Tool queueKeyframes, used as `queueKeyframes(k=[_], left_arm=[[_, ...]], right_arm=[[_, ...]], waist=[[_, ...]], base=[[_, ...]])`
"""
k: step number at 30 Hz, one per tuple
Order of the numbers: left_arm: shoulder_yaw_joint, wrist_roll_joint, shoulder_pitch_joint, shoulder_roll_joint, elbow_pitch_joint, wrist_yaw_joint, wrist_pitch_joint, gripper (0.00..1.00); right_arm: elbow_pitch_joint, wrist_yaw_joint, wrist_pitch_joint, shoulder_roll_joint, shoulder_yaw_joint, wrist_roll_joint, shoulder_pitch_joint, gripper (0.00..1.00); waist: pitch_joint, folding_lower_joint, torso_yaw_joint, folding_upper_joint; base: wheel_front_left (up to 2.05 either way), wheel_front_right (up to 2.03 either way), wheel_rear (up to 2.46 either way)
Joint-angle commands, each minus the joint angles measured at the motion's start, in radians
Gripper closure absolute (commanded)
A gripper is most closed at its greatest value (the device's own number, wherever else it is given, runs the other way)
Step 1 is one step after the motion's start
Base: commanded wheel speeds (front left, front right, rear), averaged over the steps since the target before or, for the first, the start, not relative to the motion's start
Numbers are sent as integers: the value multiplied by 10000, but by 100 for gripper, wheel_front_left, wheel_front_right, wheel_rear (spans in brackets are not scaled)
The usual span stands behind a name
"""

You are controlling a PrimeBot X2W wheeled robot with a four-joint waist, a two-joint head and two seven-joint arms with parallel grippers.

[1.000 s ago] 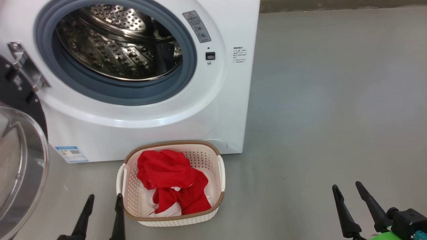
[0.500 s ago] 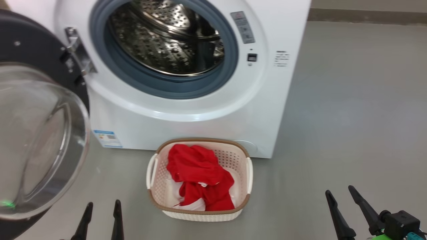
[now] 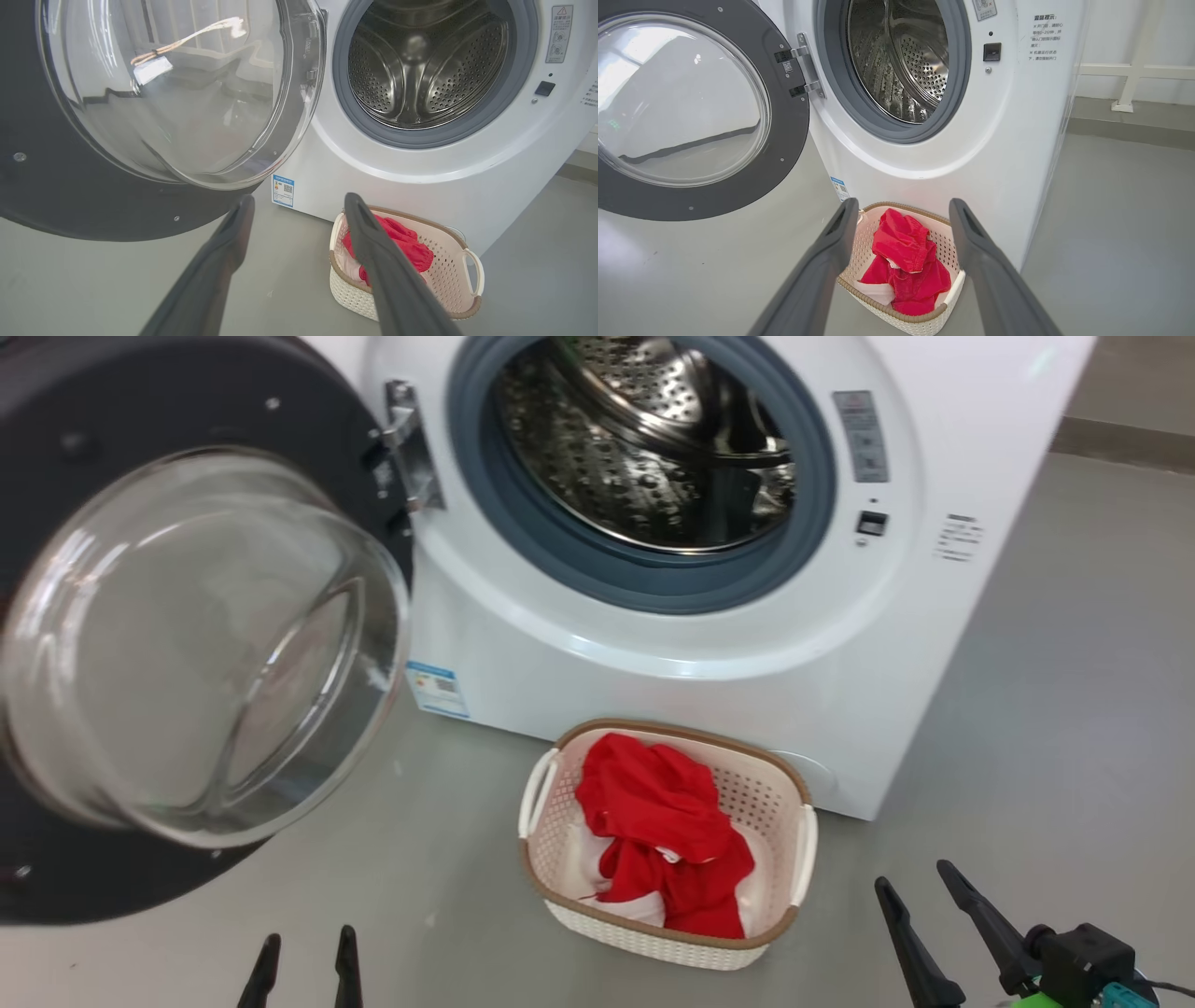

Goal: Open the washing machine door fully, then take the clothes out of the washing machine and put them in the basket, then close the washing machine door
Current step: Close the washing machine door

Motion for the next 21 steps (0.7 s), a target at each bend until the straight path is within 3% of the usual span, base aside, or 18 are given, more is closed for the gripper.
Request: queueKeyframes(k=[1, 7, 21], left_arm=[[259, -87, -91, 104, -216, 85, -53, 0], [176, -249, 2, 104, -265, 237, -53, 0], [168, -680, 298, 104, -753, 661, -53, 0]], right_arm=[[-191, 62, -65, -234, 244, 54, -388, 0], [-157, 62, -65, -286, 476, 74, -534, 0], [58, 62, -65, -487, 1216, 203, -1181, 0]], waist=[[-65, -1, 626, -1], [-62, -1, 1210, -1], [132, -1, 1401, -1]], base=[[0, 0, 0], [0, 0, 0], [0, 0, 0]])
